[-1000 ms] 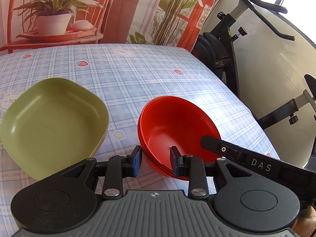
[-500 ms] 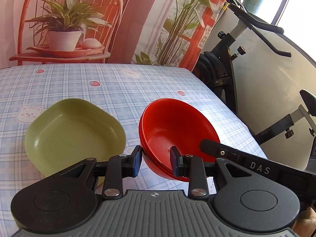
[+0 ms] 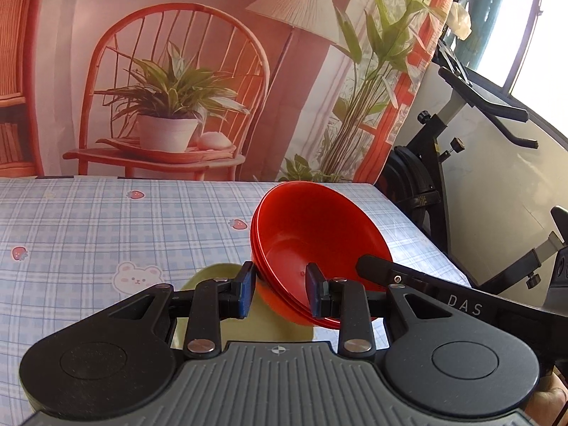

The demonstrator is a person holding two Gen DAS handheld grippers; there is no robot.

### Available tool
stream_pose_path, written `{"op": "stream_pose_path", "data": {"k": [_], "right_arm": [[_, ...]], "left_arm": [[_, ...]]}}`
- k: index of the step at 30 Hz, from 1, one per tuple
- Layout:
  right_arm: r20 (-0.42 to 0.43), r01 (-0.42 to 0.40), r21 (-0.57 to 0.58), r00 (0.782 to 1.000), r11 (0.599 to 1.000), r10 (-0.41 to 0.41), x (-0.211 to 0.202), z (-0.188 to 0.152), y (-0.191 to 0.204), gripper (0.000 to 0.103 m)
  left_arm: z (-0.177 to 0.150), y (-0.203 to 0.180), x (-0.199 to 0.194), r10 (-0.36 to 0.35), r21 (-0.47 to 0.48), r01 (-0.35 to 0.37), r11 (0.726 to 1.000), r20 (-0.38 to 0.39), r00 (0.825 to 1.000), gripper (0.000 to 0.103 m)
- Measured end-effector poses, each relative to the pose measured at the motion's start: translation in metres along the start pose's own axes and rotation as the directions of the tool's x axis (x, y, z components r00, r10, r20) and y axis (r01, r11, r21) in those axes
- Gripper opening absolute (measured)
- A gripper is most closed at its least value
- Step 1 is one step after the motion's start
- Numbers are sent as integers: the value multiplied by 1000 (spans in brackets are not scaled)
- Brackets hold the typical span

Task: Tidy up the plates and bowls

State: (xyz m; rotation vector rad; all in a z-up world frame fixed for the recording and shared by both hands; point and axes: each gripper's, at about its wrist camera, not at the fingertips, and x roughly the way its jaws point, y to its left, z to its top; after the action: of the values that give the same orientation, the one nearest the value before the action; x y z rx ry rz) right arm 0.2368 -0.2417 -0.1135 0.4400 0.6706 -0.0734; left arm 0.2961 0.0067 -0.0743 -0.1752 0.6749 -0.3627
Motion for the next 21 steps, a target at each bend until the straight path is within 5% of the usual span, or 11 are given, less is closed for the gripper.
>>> {"op": "stream_pose_path", "data": {"k": [6,21], "right_arm": [[-5,-18,-51,1000,999,18,20,2,33,15],[-108,65,-65,992,996,-72,46,-41,24,14]], "left_arm": [[0,16,-2,63,46,-62,997,-26,998,32],[-41,41,30,25,9,-24,1000,-142,990,32]]}}
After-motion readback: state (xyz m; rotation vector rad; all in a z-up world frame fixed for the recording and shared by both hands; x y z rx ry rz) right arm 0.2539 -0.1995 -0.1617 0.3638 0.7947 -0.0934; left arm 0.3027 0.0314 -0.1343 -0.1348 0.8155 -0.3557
